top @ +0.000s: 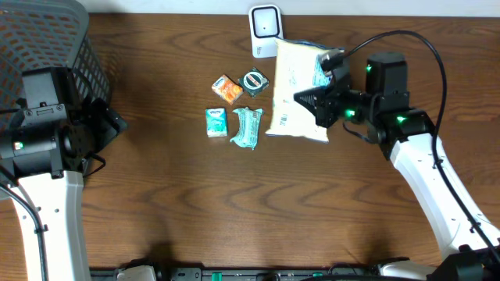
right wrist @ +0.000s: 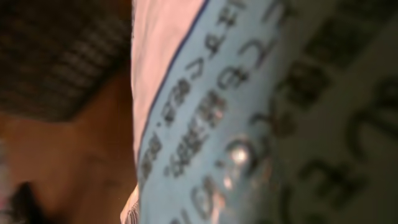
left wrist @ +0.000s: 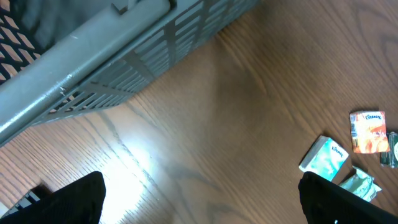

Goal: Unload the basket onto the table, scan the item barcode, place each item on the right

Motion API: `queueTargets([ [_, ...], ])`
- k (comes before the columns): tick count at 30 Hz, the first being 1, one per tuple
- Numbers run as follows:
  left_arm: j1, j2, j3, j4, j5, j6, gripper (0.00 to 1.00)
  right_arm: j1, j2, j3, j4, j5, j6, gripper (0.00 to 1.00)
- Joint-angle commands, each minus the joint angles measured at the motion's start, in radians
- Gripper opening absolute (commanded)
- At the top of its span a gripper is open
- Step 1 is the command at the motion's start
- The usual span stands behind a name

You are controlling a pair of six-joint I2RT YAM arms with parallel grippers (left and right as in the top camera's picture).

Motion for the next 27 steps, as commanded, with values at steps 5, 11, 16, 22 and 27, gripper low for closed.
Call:
queueTargets([
  [5, 0.003, 0.000, 0.002, -0.001, -0.003, -0.009, 0.98, 0.103, -0.008, 0.019, -0.087, 0.653, -0.022, 0.01],
  [11, 0.003, 0.000, 0.002, -0.001, -0.003, -0.009, 0.98, 0.186, -0.002, 0.019, -0.137, 1.132, -0.022, 0.01],
  [16, 0.003, 0.000, 0.002, 0.000, -0.003, -0.009, 0.98, 0.205, 0.053, 0.019, -0.182, 1.371, -0.022, 0.01],
  [22, 0.003, 0.000, 0.002, -0.001, -0.003, -0.009, 0.98, 0.205, 0.192, 0.019, -0.209, 1.507, -0.022, 0.01],
  [27, 0.003, 0.000, 0.002, 0.000, -0.003, -0.009, 0.98, 0.217, 0.296, 0.019, -0.215, 1.512, -0.021, 0.03],
])
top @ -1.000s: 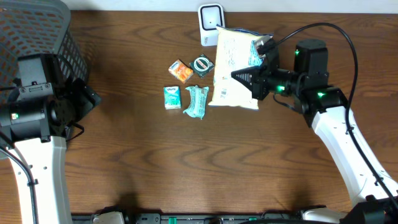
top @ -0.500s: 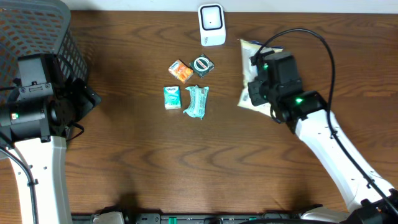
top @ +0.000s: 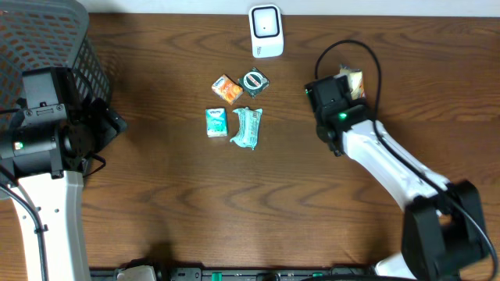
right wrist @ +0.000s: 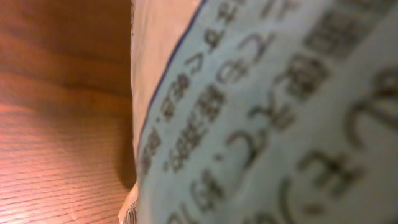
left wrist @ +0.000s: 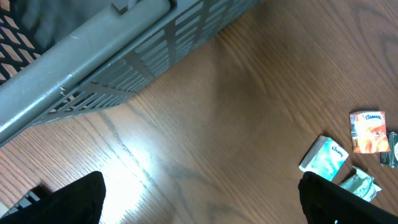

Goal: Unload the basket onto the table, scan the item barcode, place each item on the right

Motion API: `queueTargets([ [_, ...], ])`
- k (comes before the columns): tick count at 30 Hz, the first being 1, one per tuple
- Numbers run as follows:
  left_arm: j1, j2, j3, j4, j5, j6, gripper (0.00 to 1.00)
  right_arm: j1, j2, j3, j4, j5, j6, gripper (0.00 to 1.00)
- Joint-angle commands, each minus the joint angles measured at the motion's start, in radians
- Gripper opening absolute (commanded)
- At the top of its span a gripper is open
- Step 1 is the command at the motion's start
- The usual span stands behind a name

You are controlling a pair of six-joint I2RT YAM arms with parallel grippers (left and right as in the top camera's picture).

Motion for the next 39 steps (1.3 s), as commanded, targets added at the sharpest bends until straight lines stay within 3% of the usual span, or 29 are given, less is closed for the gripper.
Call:
queueTargets([
  [1, 0.003, 0.000, 0.002, -0.001, -0.003, -0.009, 0.97, 0.024, 0.050, 0.019, 0.000, 0.076, -0.003, 0.06],
  [5, 0.003, 0.000, 0.002, -0.001, -0.003, -0.009, 0.98, 0.080, 0.097, 0.019, -0.011, -0.071, -0.003, 0.23],
  [7, 0.003, 0.000, 0.002, -0.001, -0.003, -0.009, 0.97, 0.118, 0.100, 0.019, -0.013, -0.179, -0.003, 0.26],
  [12, 0.003, 0.000, 0.002, -0.001, -0.003, -0.009, 0.98, 0.217, 0.097, 0.058, -0.015, -0.373, 0.082, 0.59],
  [16, 0.003, 0.000, 0.002, -0.001, -0.003, -0.009, 0.98, 0.258, 0.087, 0.143, -0.073, -0.439, 0.128, 0.73],
  [18, 0.003, 0.000, 0.002, -0.001, -0.003, -0.009, 0.98, 0.257, 0.079, 0.200, -0.125, -0.416, 0.128, 0.99],
  [25, 0.003, 0.000, 0.002, -0.001, -0.003, -0.009, 0.98, 0.121, 0.074, 0.351, -0.274, -0.397, 0.128, 0.99],
  [33, 0.003, 0.000, 0.002, -0.001, -0.003, -0.009, 0.98, -0.108, 0.120, 0.308, -0.311, -0.740, 0.026, 0.99],
  [39, 0.003, 0.000, 0.002, -0.001, -0.003, -0.009, 0.97, -0.163, 0.166, 0.214, -0.258, -0.781, 0.014, 0.99],
])
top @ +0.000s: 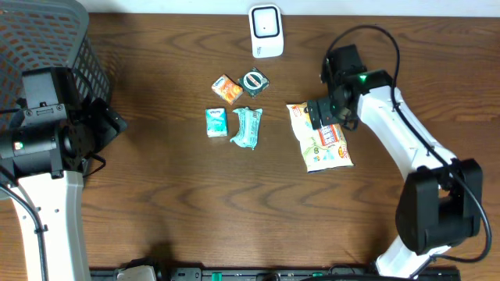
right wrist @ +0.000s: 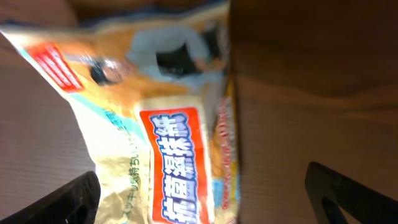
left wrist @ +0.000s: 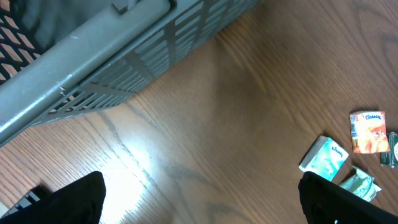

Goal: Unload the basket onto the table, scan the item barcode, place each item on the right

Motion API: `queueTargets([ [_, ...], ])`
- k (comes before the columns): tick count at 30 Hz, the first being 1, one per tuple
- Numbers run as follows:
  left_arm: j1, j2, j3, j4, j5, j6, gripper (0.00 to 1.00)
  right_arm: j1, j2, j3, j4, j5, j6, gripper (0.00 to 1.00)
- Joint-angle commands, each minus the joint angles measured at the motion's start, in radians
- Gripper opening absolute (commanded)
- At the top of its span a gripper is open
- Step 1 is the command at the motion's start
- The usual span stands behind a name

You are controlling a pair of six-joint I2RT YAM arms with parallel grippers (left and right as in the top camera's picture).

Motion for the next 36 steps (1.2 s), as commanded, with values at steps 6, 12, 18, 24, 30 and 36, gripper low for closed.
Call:
queueTargets([
  [6, 0.003, 0.000, 0.002, -0.001, -0.003, -0.009, 0.97, 0.016, 0.069, -0.138, 0.106, -0.080, -0.028, 0.88],
  [12, 0.003, 0.000, 0.002, -0.001, -0.003, -0.009, 0.98, 0.030, 0.076, -0.163, 0.130, -0.080, -0.002, 0.33],
  [18, 0.003, 0.000, 0.002, -0.001, -0.003, -0.009, 0.98, 0.030, 0.072, -0.134, 0.111, -0.084, 0.050, 0.01],
  [24, 0.003, 0.000, 0.002, -0.001, -0.003, -0.009, 0.98, 0.031, 0.062, 0.020, 0.097, -0.171, 0.085, 0.01],
  [30, 0.003, 0.000, 0.002, -0.001, -0.003, -0.009, 0.98, 0.058, 0.062, 0.169, 0.237, -0.172, 0.085, 0.01],
  [36, 0.003, 0.000, 0.002, -0.001, -0.003, -0.009, 0.98, 0.084, 0.069, 0.184, 0.587, -0.133, 0.140, 0.01],
])
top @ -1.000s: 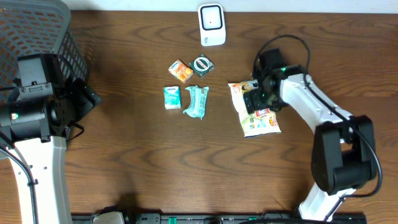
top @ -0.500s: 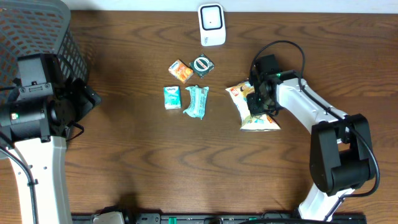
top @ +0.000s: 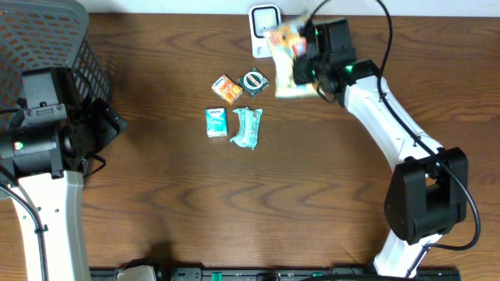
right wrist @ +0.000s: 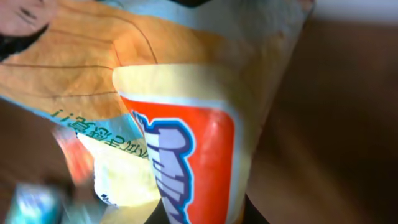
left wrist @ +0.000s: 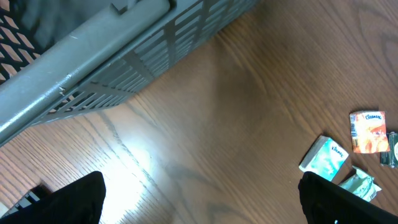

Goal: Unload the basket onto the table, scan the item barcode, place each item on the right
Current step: 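Lift the bag and hold it at the scanner with the right gripper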

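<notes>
A yellow and orange wipes packet (top: 284, 56) hangs above the table at the back, right beside the white scanner (top: 265, 30). My right gripper (top: 307, 62) is shut on the packet's right edge. In the right wrist view the packet (right wrist: 174, 124) fills the frame with its printed face toward the camera, and the dark fingertips (right wrist: 163, 214) show at the bottom on either side of it. No barcode shows in any view. My left gripper (left wrist: 199, 202) stands open over bare table at the far left.
An orange tissue pack (top: 226, 88), a round dark tin (top: 255, 81), a teal tissue pack (top: 216, 122) and a teal wrapper (top: 248, 127) lie left of the packet. A grey basket (top: 47, 39) fills the back left corner, by the left arm.
The packet lay flat on the table, printed face up, under my open right gripper. Now that gripper is shut on it and holds it up beside the scanner. The left arm has not moved.
My right gripper first held the packet, pale side up, just right of the scanner. Then it was farther right with the packet mostly hidden under it. Then the packet lay printed side up on the table, released. Now it is held again at the scanner.
</notes>
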Motion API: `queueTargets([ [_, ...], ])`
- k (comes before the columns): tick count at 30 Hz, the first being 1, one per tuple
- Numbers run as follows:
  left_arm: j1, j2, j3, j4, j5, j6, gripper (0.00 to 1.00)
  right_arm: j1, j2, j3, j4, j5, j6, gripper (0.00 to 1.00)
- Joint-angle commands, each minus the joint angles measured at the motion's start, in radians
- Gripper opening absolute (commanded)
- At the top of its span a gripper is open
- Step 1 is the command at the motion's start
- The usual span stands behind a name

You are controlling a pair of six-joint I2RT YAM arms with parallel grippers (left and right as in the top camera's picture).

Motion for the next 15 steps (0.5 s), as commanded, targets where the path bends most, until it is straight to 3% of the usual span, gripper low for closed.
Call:
queueTargets([
  [1, 0.003, 0.000, 0.002, -0.001, -0.003, -0.010, 0.98, 0.014, 0.007, 0.020, 0.113, 0.031, 0.081, 0.01],
  [7, 0.003, 0.000, 0.002, -0.001, -0.003, -0.010, 0.98, 0.021, 0.090, 0.092, 0.342, 0.031, 0.122, 0.01],
  [15, 0.003, 0.000, 0.002, -0.001, -0.003, -0.010, 0.98, 0.033, 0.393, 0.481, 0.310, 0.063, 0.077, 0.01],
])
